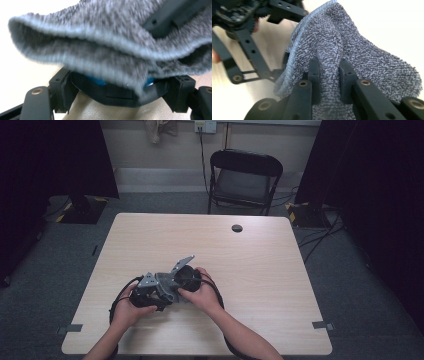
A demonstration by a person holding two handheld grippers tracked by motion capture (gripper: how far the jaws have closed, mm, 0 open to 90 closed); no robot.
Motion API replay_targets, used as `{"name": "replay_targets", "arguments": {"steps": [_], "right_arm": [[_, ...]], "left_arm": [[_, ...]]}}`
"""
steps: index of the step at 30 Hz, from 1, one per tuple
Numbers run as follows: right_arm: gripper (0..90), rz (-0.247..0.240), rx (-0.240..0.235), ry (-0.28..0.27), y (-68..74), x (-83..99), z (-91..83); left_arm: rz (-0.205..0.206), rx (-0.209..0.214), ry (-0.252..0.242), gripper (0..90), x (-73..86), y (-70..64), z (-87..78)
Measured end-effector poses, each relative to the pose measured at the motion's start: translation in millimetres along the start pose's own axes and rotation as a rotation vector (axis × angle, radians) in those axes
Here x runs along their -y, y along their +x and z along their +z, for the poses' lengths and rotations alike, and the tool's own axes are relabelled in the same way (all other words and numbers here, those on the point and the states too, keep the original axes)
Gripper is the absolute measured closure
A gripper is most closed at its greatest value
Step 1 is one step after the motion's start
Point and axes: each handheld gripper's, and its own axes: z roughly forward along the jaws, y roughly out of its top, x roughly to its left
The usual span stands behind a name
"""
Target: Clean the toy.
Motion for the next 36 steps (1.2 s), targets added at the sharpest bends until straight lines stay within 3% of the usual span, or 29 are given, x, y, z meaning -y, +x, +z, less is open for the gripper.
{"name": "replay_targets", "arguments": {"steps": [6,13,17,26,36], "right_arm": [[76.0,0.03,0.029,0.0,-14.7,5.4,-5.7],[76.0,0.114,0.055,0.014,-39.8,20.0,-12.4],[76.0,0.139,0.069,0.013,-46.6,23.9,-15.1],[76.0,0.139,0.11,0.022,-57.7,30.9,-19.6],[76.0,0.138,0.104,0.025,-62.4,34.4,-21.9]], "left_arm": [[0.003,0.0,0.001,23.8,-0.1,0.0,0.1],[0.006,-0.003,0.001,23.8,-0.2,-0.2,0.1],[0.006,-0.003,0.003,23.8,-0.2,-0.2,0.0],[0.006,-0.003,0.001,23.8,-0.2,-0.2,0.1],[0.004,-0.001,0.001,23.8,-0.3,-0.3,0.2]]}}
